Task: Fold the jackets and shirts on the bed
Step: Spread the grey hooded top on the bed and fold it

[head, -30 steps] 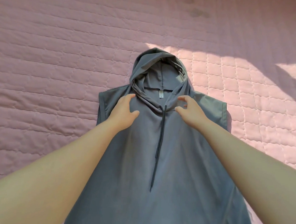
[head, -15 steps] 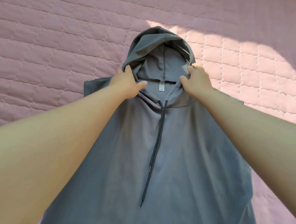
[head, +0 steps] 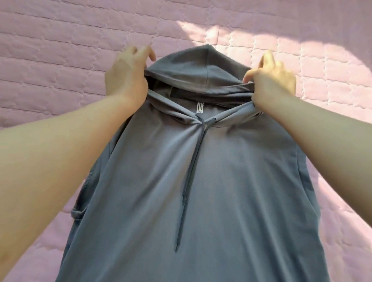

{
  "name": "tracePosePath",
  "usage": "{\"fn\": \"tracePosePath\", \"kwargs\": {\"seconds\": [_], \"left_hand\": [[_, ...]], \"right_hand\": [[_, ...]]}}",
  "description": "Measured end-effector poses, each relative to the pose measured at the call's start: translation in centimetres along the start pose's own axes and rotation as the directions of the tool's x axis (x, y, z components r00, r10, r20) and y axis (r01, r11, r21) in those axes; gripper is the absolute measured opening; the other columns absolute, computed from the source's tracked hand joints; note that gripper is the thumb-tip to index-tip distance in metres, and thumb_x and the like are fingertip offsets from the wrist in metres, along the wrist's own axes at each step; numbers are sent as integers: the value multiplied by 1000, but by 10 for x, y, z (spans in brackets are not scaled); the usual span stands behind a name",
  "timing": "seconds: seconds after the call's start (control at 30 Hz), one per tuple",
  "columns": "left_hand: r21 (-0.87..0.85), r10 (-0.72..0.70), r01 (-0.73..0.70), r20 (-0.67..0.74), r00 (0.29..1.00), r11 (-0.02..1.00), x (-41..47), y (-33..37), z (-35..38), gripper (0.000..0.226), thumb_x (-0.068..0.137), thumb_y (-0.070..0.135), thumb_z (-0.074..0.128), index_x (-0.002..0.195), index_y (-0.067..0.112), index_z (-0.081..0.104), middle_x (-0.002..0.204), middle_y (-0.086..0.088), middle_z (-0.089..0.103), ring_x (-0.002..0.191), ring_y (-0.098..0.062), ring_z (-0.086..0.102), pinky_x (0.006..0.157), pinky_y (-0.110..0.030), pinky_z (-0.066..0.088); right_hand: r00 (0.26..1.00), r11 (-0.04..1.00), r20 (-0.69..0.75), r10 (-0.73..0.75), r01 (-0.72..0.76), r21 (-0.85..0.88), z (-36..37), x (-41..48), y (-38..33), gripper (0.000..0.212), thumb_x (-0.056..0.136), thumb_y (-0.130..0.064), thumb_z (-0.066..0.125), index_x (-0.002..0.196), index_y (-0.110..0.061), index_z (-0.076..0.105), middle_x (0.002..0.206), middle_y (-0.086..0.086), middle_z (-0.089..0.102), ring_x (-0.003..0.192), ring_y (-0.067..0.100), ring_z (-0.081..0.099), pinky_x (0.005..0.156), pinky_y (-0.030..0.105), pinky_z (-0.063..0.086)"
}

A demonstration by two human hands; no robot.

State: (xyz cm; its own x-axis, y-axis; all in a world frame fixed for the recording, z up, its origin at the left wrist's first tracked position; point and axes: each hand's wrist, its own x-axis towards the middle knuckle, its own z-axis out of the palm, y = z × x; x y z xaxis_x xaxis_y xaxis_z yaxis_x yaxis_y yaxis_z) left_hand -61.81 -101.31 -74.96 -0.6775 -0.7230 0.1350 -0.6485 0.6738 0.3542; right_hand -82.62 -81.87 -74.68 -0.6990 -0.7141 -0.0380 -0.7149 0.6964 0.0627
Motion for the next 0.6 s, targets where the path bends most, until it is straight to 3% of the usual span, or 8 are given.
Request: {"fn": "tracePosePath", "kwargs": {"seconds": [0.07,0.13,0.2,0.3,0.4,0.5,0.57,0.6], "left_hand": [[26,91,-93,67,994,995,5,1,-3,32,81,-1,53,103,22,60,108,-6,54,103,-29,51,65,-37,39],[41,105,-111,122,987,993,8,3,-4,21,83,6,57,99,18,59,106,-8,56,101,-32,52,69,-38,41],[8,58,-58,83,995,998,11,9,-10,17,86,9,53,102,15,54,104,-8,57,89,-31,51,67,-38,37],[-125,-82,67,-111,990,990,19,17,-24,16,90,9,45,104,16,44,99,-4,48,81,-24,41,67,-36,29],[-144,-83,61,-159,984,988,23,16,-27,22,88,4,39,107,15,41,105,-8,47,81,-25,41,67,-37,29],[-41,-59,63,105,993,997,20,3,-12,32,83,-2,43,109,17,48,121,-13,42,87,-31,47,70,-41,37],[-98,-171,221,366,915,970,17,-6,-5,30,76,9,58,99,28,59,129,-9,43,103,-30,53,84,-35,45],[-164,-200,322,507,838,932,16,-6,-4,28,73,15,64,94,33,62,125,-4,50,106,-23,54,87,-30,45]], "right_hand": [[994,998,90,-64,63,18,0,-5,0,18,80,-25,66,97,-26,70,113,8,46,113,31,44,89,39,37],[992,997,104,-67,69,-17,0,-10,-3,14,79,-32,65,90,-23,68,109,9,49,111,32,45,86,38,37],[998,998,0,-60,60,-35,-3,-10,-5,13,83,-18,57,93,-15,66,107,13,55,104,35,51,78,37,38],[954,996,-293,62,-38,86,-20,-3,4,18,84,-6,44,94,-13,58,104,15,55,86,40,56,63,37,33],[939,985,-336,77,-20,171,-29,2,19,25,81,3,42,91,-17,53,103,14,51,81,40,52,61,39,33],[995,955,-103,-14,44,293,-21,-5,24,36,71,7,43,94,-20,51,102,9,54,89,36,54,72,39,44],[985,922,172,22,-87,378,-12,-13,27,29,72,-3,47,90,-23,57,99,1,60,93,29,57,79,36,47],[973,901,213,86,-167,400,-7,-14,28,24,74,-10,48,88,-24,61,100,0,62,96,27,57,82,36,48]]}}
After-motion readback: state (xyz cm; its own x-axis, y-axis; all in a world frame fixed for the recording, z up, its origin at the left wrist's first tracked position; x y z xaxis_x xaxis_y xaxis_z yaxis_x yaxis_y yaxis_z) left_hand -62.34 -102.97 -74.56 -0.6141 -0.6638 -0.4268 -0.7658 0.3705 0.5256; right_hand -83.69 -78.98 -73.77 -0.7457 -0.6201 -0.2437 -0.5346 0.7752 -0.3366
